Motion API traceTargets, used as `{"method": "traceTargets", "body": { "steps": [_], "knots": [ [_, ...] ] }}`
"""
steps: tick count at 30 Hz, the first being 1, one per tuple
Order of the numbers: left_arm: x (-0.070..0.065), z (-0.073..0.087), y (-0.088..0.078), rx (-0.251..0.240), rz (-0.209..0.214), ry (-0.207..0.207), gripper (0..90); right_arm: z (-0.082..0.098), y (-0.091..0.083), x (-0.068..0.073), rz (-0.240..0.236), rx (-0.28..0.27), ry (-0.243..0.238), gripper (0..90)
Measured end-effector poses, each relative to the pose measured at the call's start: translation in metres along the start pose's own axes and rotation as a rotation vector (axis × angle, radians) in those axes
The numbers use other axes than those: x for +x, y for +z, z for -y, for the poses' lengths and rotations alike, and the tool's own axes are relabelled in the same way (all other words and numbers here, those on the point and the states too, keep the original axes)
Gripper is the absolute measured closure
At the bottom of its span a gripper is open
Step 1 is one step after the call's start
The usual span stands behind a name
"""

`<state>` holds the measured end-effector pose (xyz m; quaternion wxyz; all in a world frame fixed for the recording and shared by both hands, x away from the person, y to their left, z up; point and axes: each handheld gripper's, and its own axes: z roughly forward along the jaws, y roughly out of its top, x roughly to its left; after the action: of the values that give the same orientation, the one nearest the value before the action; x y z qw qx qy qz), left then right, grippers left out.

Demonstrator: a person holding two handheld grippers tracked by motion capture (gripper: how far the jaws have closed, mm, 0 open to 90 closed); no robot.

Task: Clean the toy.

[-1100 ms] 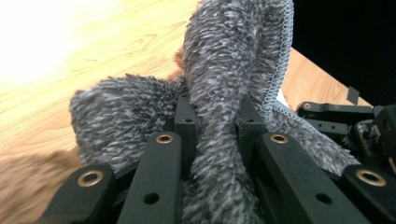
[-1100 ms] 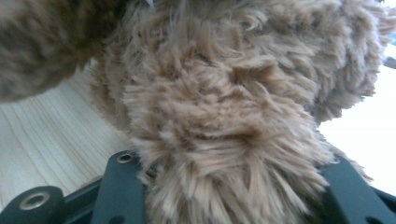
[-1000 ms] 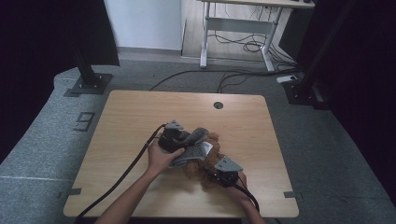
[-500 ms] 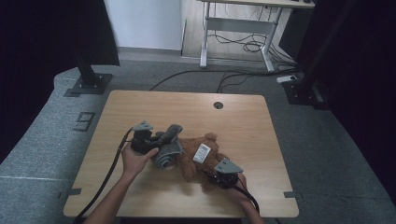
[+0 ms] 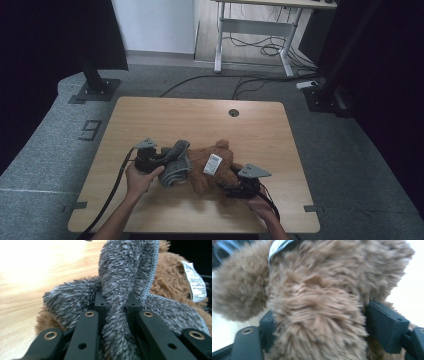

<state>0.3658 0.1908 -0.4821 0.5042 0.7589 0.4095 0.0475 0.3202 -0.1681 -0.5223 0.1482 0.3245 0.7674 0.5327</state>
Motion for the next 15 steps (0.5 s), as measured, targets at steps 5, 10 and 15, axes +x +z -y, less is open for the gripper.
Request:
{"method": "traceTargets", "body": {
  "steps": [5,10,15],
  "knots": [
    [-0.004,0.007,-0.002,-0.012,-0.002,0.014,77.7,-0.010,-0.002,0.001,-0.020,-0.005,0.016,16.6],
    [-0.007,0.010,-0.002,-0.015,0.008,0.018,77.8,-0.021,0.004,-0.004,-0.032,-0.007,0.052,13.6],
    [-0.008,0.012,-0.002,-0.015,0.019,0.013,77.7,-0.017,0.014,-0.003,-0.026,0.035,0.058,18.1]
  ]
}}
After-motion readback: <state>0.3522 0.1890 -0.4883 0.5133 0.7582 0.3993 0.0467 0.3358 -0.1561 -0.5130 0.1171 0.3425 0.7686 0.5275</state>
